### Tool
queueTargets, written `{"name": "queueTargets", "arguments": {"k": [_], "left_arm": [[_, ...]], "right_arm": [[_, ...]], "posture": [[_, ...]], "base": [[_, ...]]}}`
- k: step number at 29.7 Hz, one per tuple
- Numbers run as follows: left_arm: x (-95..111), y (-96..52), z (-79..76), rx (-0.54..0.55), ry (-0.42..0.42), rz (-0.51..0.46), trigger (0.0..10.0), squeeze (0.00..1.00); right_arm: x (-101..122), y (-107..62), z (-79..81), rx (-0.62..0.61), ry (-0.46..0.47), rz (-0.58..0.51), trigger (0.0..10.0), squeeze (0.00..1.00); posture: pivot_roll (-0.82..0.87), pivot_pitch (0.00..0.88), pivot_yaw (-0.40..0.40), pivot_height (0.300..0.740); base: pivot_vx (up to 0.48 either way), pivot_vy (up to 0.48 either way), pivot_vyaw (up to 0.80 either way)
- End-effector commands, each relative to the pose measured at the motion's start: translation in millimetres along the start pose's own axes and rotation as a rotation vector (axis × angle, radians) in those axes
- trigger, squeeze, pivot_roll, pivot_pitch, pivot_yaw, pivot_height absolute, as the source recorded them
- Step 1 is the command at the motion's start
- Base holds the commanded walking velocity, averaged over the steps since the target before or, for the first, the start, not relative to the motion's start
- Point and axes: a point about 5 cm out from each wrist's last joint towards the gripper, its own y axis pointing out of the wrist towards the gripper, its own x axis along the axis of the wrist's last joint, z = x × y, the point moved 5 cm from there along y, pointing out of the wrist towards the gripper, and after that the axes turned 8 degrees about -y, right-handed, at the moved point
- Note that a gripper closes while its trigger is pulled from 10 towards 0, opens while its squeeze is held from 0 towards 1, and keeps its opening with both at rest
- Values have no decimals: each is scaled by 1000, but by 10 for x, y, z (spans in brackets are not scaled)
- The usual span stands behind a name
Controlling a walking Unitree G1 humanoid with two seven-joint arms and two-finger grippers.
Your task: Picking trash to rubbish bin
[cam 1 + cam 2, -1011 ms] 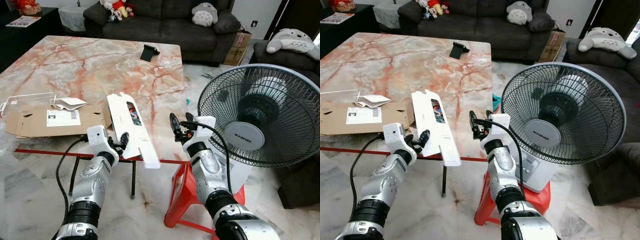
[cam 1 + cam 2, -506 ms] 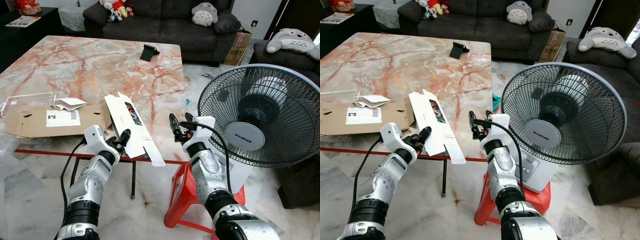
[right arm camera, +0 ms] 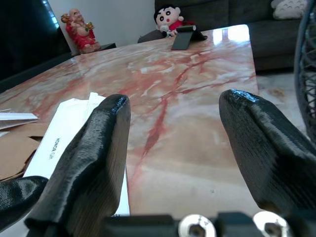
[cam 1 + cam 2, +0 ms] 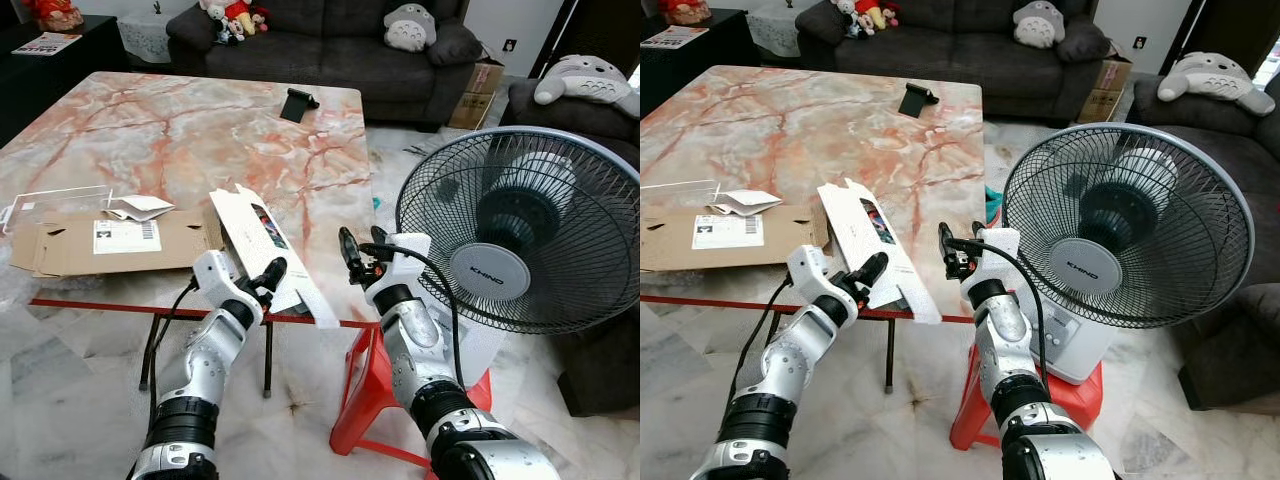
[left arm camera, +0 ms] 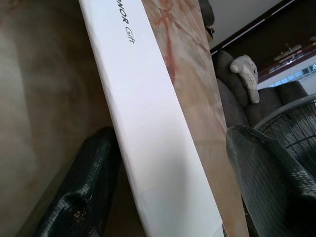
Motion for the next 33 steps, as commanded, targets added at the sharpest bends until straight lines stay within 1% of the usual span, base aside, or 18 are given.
{"name": "queueTargets", "arguments": {"k": [1,12,17,20,26,29,33], "left_arm": [[11,31,15,33,7,-2,0,0],[53,43,0,34,-9,-17,0,0],[59,54,-34,32,-13,-22,0,0],[38,62,-25,35,4,-18,0,0],[13,61,-9,38,10,-17,0,0],[1,65,-6,39,65,-14,0,0],[-25,72,-31,29,82,-9,0,0]], "right_arm": [[-30,-16,-35,-9,-4,16,10000,0],[-42,-20,-48,-16,-3,21,10000,0],[-40,-20,-57,-18,-3,21,10000,0],[-41,-21,-56,-17,-3,21,10000,0],[-49,-27,-51,-15,-3,22,10000,0],[-51,-27,-41,-11,-4,23,10000,0],[-56,-29,-27,-7,-4,23,10000,0]], "posture": [[59,17,-47,740],[61,27,-49,740],[60,27,-49,740],[60,27,-49,740],[59,14,-47,740],[59,14,-47,740],[58,4,-47,740]], "base": [[0,0,0],[0,0,0],[0,0,0],[0,0,0],[0,0,0],[0,0,0],[0,0,0]]}}
